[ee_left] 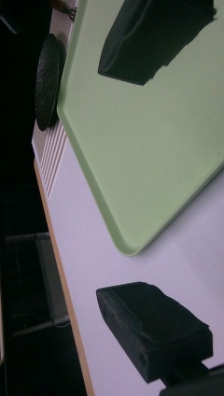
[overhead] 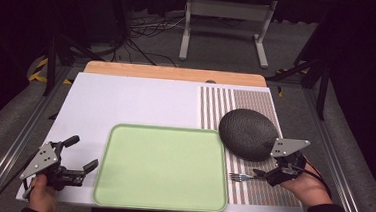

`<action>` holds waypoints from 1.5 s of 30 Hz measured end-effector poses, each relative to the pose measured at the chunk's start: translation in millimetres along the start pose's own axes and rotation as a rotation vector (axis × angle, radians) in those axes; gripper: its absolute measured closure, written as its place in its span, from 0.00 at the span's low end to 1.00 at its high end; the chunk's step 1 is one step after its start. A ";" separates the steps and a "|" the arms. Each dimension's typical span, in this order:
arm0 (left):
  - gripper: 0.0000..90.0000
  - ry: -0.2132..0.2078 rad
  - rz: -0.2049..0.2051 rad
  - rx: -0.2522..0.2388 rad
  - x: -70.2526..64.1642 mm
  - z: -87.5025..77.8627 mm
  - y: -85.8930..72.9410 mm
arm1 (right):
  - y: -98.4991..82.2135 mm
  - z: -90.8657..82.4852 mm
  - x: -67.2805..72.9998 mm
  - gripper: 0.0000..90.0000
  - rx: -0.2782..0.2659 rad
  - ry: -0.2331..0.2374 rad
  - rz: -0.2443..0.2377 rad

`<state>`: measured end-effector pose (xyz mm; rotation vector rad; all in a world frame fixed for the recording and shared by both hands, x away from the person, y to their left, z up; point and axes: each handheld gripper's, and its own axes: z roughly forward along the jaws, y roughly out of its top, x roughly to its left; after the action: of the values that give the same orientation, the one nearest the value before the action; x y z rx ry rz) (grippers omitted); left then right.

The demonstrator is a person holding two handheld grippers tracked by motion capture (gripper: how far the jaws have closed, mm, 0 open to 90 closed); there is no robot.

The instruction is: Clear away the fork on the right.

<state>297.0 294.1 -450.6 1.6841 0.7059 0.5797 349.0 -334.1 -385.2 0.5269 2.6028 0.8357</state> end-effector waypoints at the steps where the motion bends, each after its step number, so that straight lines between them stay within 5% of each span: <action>1: 0.00 0.001 0.000 0.000 0.0 0.0 0.0 | 0.5 0.5 0.0 0.08 0.012 0.002 -0.003; 17: 0.00 0.002 -0.003 -0.004 -0.4 0.4 -0.2 | 6.2 9.4 -1.9 0.10 0.175 0.066 -0.066; 45: 0.00 0.001 -0.002 -0.002 0.1 0.4 -0.3 | 12.7 21.9 3.6 0.20 0.366 0.178 -0.151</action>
<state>297.4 293.9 -451.0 1.6818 0.7069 0.5795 358.5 -312.5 -394.9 0.3569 2.9349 0.3729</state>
